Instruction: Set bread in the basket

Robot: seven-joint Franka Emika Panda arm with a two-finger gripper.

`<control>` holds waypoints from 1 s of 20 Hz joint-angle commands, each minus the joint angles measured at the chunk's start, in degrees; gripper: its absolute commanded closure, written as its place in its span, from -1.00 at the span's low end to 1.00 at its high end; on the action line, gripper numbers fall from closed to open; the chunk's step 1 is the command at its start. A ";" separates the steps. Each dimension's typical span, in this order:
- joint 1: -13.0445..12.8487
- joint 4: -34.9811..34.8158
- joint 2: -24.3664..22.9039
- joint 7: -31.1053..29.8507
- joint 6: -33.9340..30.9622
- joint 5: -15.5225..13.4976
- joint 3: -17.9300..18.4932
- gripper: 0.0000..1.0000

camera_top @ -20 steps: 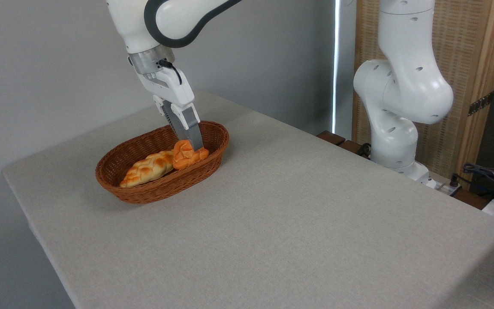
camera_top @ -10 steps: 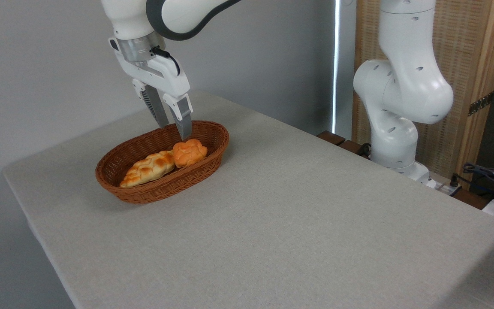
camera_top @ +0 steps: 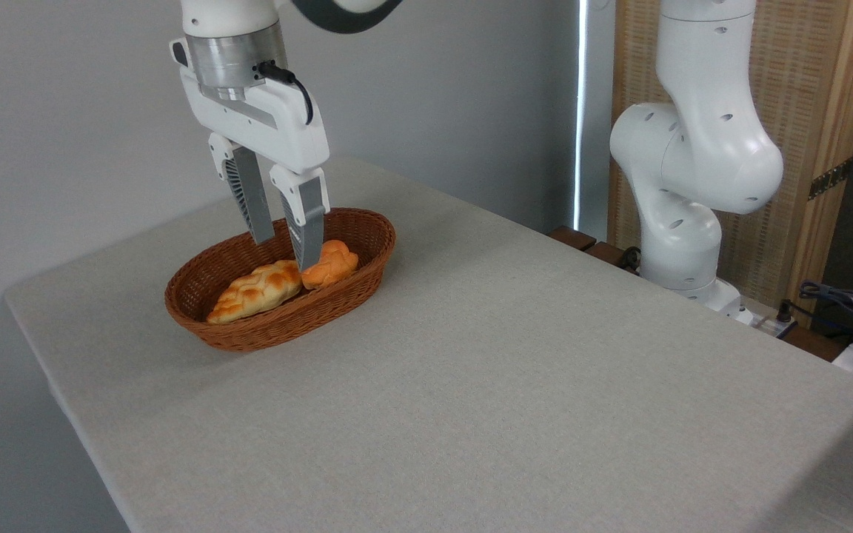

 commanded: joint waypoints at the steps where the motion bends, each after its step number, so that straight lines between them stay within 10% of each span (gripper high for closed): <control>1: -0.72 3.61 0.86 8.40 -3.52 0.51 4.00 -1.00; 20: 1.92 11.09 1.04 12.82 -14.51 2.44 7.96 -1.00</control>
